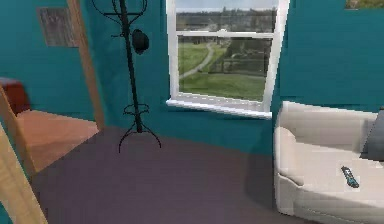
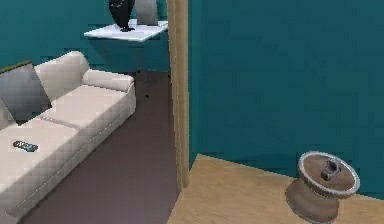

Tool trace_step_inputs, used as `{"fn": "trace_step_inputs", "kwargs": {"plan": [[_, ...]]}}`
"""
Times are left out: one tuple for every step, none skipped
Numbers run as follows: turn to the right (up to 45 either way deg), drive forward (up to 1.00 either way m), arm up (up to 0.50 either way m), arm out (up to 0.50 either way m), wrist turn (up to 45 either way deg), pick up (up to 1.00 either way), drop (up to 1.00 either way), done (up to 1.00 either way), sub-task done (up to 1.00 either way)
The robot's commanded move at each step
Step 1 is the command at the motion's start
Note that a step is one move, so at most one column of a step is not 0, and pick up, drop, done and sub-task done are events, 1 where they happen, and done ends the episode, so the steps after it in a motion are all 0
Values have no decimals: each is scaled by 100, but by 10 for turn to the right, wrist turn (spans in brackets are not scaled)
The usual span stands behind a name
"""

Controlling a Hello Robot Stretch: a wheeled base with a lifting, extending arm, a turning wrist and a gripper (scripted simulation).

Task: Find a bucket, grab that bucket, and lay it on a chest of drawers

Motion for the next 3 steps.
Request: {"fn": "trace_step_inputs", "kwargs": {"plan": [[0, 80, 0, 0, 0, 0, 0, 0, 0], [-420, 0, 0, 0, 0, 0, 0, 0, 0], [0, 35, 0, 0, 0, 0, 0, 0, 0]]}}
